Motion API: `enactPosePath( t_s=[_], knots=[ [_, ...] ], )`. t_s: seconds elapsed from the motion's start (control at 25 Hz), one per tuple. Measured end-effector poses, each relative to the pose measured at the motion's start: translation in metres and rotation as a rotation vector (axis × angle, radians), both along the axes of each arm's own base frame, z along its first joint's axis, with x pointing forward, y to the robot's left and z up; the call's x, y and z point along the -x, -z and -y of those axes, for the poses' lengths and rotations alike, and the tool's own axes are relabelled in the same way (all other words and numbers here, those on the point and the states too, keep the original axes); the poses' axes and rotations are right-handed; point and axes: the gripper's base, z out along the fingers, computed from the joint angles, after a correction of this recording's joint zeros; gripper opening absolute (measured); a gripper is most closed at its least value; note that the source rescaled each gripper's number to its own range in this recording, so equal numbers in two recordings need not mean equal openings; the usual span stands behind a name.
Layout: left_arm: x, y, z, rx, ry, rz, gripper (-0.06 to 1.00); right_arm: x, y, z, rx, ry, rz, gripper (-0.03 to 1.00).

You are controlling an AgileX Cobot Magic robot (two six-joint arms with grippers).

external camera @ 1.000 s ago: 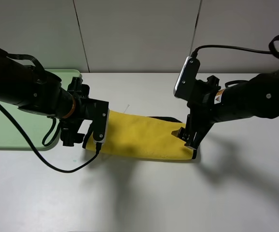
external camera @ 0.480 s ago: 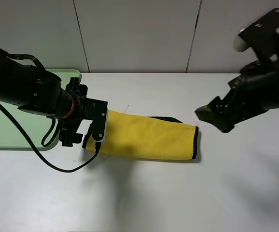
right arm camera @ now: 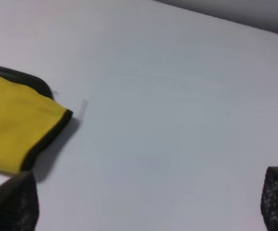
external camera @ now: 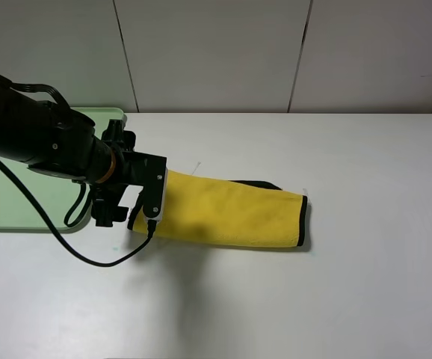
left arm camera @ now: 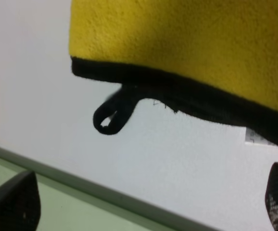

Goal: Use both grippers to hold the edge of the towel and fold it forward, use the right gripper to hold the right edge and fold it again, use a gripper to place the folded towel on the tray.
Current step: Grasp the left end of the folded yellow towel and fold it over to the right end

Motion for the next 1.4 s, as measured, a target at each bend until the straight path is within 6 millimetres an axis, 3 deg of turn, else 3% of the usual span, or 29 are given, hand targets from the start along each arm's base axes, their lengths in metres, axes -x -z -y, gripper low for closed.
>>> enactPosePath(
  t_s=[0.24, 0.52, 0.68, 0.84, 1.28, 1.4],
  knots=[
    [0.000, 0.000, 0.000, 0.002, -0.002, 0.000, 0.93, 0.037, -0.001, 0.006, -0.205, -0.091, 0.041, 1.00],
    [0.000, 0.000, 0.000, 0.019, -0.028, 0.001, 0.93, 0.056, 0.029, 0.003, -0.243, -0.236, 0.064, 1.00],
    [0.000, 0.000, 0.000, 0.021, -0.031, 0.001, 0.93, 0.066, 0.030, 0.006, -0.228, -0.296, 0.136, 1.00],
    [0.000, 0.000, 0.000, 0.021, -0.031, 0.001, 0.93, 0.070, 0.042, 0.007, -0.206, -0.316, 0.099, 1.00],
    [0.000, 0.000, 0.000, 0.022, -0.035, 0.001, 0.93, 0.071, 0.042, 0.007, -0.203, -0.323, 0.103, 1.00],
    [0.000, 0.000, 0.000, 0.024, -0.040, 0.002, 0.93, 0.071, 0.042, 0.006, -0.201, -0.254, 0.110, 1.00]
  ],
)
